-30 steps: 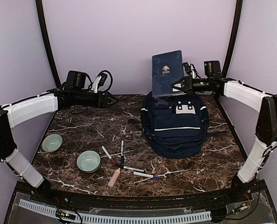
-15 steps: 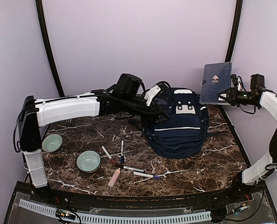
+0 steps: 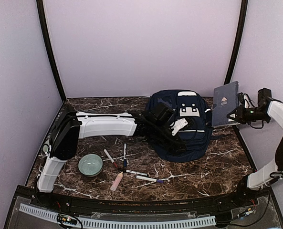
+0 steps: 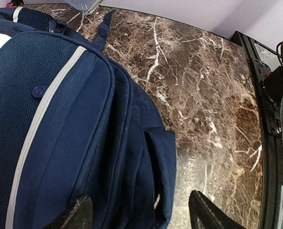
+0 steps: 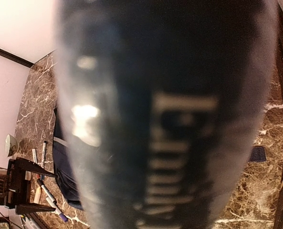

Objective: Pack the student bag
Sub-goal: Pick up the largest pocket of the bag from the student bag.

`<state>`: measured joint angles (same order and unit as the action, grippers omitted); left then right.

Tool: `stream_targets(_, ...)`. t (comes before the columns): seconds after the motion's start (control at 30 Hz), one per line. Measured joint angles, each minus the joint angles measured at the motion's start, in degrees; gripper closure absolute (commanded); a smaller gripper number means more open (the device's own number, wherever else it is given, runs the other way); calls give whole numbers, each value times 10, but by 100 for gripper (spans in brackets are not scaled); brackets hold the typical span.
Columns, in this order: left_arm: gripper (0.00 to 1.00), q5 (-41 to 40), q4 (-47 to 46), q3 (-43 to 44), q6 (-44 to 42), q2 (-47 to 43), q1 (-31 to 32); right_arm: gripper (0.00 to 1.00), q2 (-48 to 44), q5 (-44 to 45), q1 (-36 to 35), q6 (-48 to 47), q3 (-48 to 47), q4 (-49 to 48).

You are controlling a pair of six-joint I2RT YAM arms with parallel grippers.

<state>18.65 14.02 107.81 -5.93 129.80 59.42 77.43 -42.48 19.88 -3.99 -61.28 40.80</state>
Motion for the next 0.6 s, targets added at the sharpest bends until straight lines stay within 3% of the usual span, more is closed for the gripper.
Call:
stream_targets(0.4, 31, -45, 17, 103, 5, 92, 7, 100, 4, -1, 0, 0, 8, -2)
stream_targets(0.6, 43, -59, 24, 114, -4, 104, 9, 100, 4, -1, 0, 0, 13, -5)
